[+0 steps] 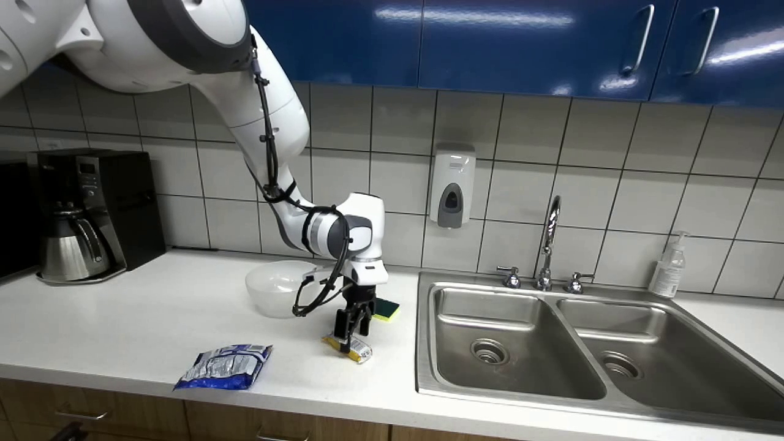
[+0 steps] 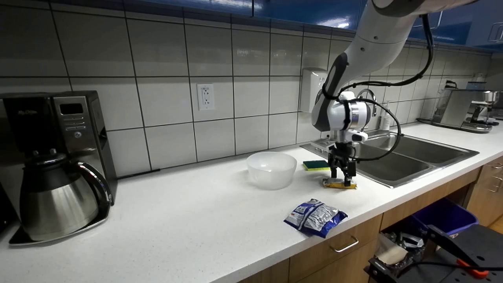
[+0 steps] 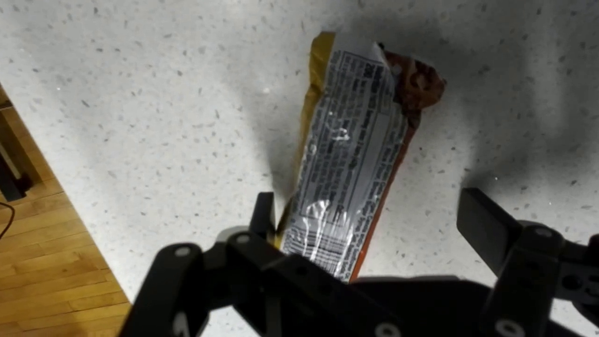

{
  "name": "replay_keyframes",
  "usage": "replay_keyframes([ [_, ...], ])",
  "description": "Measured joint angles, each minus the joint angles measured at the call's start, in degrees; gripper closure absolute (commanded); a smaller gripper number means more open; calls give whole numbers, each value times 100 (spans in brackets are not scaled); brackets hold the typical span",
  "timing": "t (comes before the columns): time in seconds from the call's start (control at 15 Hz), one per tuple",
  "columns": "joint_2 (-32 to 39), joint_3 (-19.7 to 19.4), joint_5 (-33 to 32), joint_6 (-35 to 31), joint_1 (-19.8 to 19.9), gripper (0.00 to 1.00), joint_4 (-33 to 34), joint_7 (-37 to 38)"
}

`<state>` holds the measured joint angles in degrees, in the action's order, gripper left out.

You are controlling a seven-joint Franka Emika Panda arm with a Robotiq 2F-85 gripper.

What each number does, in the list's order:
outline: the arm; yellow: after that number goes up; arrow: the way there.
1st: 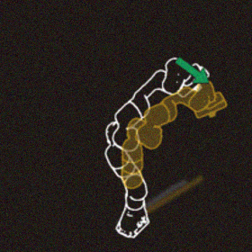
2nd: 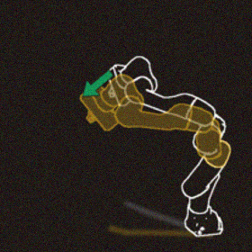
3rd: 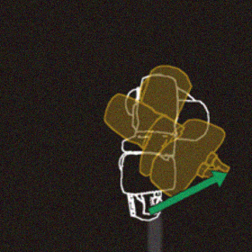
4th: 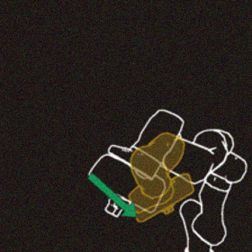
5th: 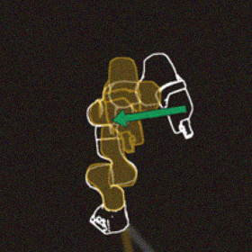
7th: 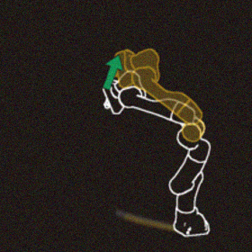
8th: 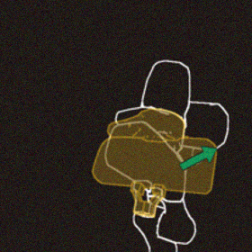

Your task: Put the orange packet in the bowl

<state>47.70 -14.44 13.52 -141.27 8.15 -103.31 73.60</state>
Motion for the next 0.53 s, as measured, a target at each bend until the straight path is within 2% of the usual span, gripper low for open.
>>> replay_keyframes([
  [0.27,31,-28,0,-32,-53,0,0,0],
  [0.33,33,-37,0,-32,-63,16,0,0],
  [0.53,34,-44,0,-93,-70,42,2,0],
])
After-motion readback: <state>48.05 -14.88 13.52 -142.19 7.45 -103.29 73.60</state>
